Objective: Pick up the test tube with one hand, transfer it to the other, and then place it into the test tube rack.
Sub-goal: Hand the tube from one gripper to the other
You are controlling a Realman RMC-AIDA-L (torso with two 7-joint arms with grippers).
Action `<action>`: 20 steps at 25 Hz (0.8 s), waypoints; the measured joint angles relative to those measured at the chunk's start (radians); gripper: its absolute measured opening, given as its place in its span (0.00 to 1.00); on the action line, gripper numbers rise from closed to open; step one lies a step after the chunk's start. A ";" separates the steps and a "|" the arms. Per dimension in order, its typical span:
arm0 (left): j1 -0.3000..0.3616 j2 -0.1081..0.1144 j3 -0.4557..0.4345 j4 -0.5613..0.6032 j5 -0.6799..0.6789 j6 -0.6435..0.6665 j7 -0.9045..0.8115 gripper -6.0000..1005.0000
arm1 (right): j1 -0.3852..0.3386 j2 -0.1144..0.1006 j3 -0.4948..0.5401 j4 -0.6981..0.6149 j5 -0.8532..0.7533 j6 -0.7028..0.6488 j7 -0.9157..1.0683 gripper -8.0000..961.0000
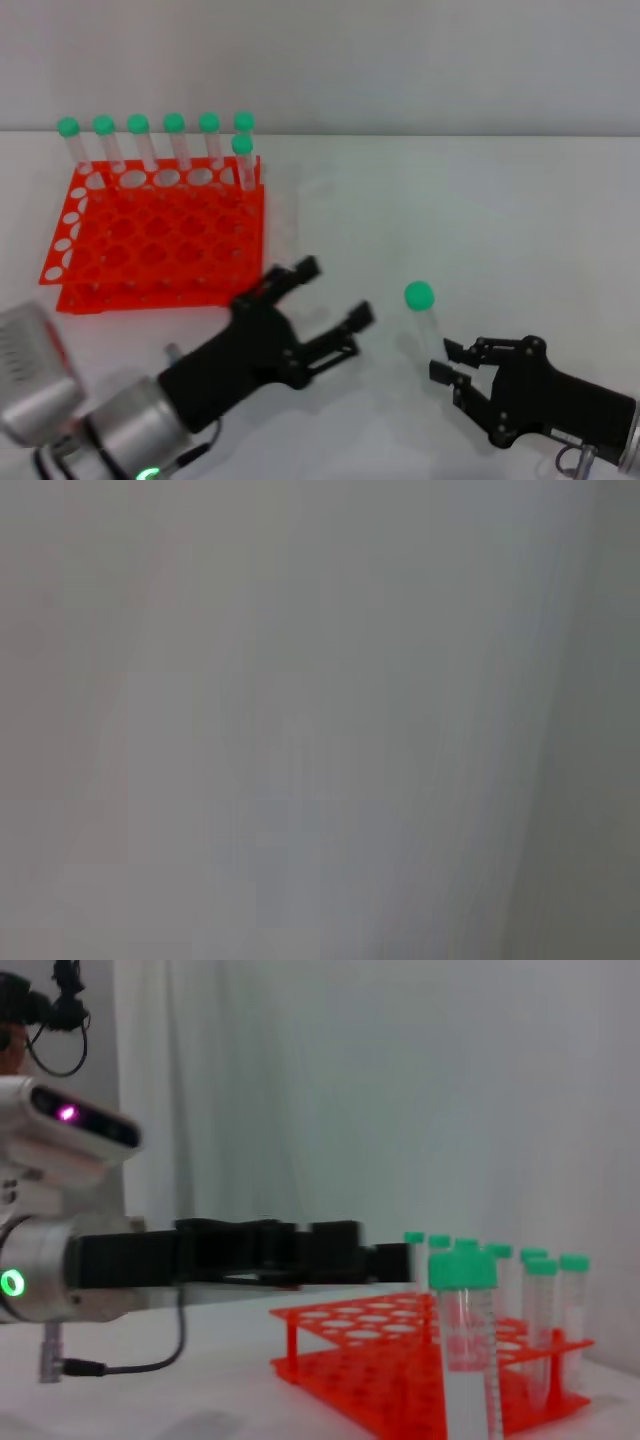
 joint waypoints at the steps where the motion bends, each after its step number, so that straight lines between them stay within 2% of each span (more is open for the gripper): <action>1: -0.004 0.000 0.017 -0.018 0.000 0.022 0.001 0.87 | 0.000 0.000 -0.008 -0.002 0.000 -0.006 0.000 0.22; 7: -0.040 -0.001 0.110 -0.080 0.000 0.102 0.006 0.87 | 0.000 0.000 -0.019 -0.003 0.001 -0.013 0.000 0.22; 20: -0.045 -0.004 0.128 -0.109 0.001 0.149 0.022 0.87 | 0.001 0.000 -0.028 -0.019 0.000 -0.001 -0.002 0.23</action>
